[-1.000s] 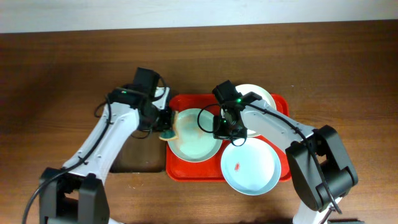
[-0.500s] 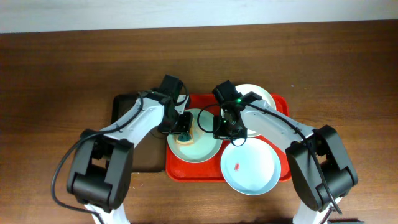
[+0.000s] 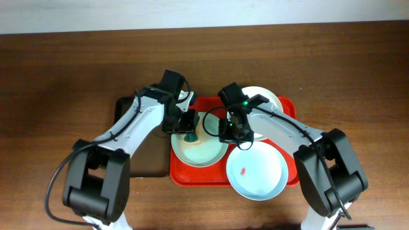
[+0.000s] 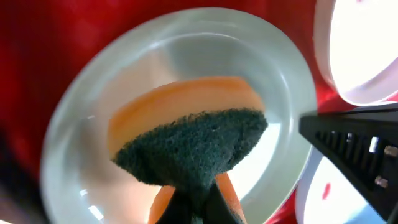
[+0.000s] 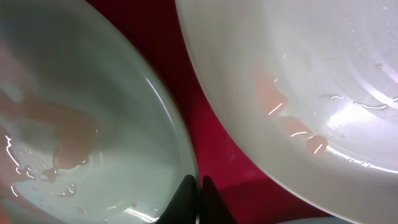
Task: Clean dirty plates on tray and stack at the side
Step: 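Scrub the pale green plate surface with the sponge in the left gripper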
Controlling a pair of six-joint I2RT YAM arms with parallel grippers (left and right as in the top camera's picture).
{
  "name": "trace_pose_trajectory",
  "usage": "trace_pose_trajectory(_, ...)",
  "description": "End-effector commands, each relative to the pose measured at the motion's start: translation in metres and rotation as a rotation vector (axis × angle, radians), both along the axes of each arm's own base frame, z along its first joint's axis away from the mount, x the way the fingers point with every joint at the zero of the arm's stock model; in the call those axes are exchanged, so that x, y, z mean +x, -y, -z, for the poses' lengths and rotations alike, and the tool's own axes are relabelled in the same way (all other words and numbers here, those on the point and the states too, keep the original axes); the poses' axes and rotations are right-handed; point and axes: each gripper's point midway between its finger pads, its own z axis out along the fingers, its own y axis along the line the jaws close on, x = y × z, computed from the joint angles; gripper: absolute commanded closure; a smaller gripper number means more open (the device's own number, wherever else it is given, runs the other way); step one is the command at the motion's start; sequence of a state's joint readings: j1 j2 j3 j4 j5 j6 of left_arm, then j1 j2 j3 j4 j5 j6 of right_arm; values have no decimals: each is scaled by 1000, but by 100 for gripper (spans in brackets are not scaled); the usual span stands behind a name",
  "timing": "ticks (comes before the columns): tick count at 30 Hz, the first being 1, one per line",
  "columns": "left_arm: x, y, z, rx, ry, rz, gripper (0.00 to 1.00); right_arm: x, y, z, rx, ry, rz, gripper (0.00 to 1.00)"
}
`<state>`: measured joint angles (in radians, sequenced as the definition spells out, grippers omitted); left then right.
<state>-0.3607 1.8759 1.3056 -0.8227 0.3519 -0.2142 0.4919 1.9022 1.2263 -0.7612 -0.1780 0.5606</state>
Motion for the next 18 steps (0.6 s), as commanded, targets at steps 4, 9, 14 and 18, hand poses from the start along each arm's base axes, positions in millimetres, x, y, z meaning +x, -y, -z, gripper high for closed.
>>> trace_pose_trajectory(4,-1,-20,8,162,48,-25,100,-5,-10,1,22,-9,-27,96)
trace_pose_trajectory(9,-12,-20,31,204,55,-49,100,-5,-10,1,22,-9,-27,96)
trace_pose_trajectory(14,-25,-20,47,201,28,-58,100,-4,-10,1,23,-6,-27,96)
trace_pose_trajectory(18,-36,13,38,5,-31,2,100,-4,-10,1,23,-6,-27,96)
